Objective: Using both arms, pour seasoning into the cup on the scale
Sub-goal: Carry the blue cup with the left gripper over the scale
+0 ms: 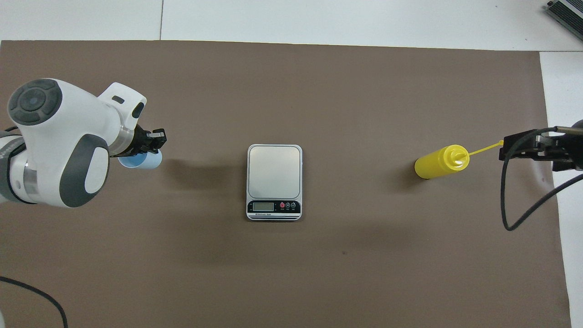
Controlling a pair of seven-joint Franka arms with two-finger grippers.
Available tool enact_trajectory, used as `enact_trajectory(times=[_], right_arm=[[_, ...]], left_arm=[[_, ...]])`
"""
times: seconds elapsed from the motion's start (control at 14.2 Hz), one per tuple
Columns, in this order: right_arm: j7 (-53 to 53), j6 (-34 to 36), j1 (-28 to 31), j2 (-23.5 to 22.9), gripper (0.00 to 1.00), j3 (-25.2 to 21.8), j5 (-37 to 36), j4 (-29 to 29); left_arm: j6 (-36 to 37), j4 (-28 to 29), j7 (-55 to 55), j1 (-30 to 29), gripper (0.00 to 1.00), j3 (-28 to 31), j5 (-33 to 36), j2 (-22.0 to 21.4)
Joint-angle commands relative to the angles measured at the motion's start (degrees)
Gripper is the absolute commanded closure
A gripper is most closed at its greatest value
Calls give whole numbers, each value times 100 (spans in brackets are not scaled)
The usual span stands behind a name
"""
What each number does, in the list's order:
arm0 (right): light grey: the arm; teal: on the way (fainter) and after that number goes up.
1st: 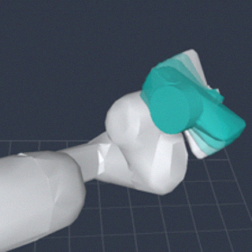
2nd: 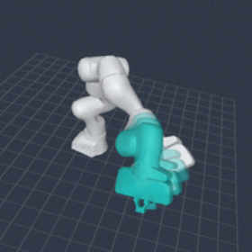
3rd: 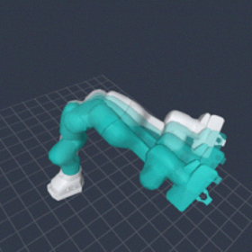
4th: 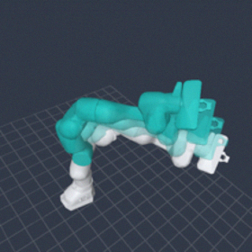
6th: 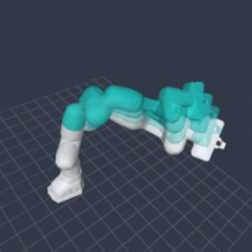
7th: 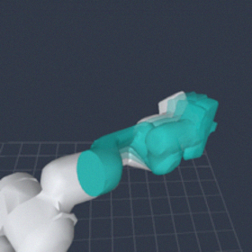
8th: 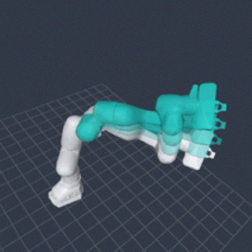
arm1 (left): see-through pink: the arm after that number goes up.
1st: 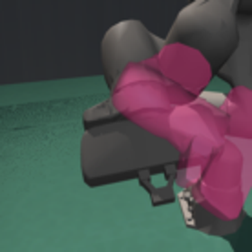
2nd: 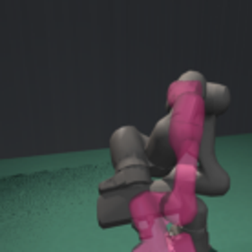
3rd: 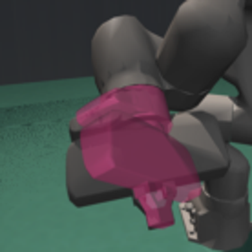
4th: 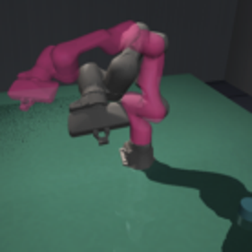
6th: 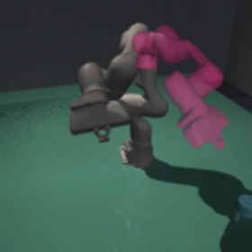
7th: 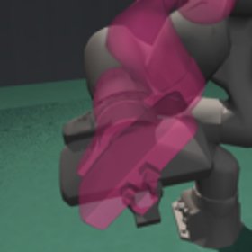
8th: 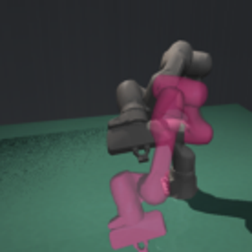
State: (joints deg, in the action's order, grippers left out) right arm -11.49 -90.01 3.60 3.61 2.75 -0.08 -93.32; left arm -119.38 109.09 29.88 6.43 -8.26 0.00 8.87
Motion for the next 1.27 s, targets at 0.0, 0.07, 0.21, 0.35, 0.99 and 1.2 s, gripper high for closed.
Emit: enact_trajectory(times=[0.0, 0.07, 0.21, 0.35, 0.99, 1.2], right_arm=[[147, 63, 88, 70, 0, 24, 131, -37], [147, 63, 88, 70, 0, 33, 131, -37], [147, 63, 88, 70, 0, 24, 131, -37], [147, 63, 88, 70, 0, 24, 131, -37], [147, 63, 88, 70, 0, 24, 131, -37], [147, 63, 88, 70, 0, 24, 131, -37]], left_arm=[[345, -397, 824, 60, 100, -315, 193, 186], [380, -423, 1053, 95, 100, -421, 193, 194], [389, -423, 1501, 183, 100, -527, 210, 194], [433, -432, 1959, 201, 100, -781, 551, 186], [1126, -1239, 3014, 376, 100, -1415, 615, 571], [1303, -1740, 3654, 509, 100, -1624, 1026, 1081]])
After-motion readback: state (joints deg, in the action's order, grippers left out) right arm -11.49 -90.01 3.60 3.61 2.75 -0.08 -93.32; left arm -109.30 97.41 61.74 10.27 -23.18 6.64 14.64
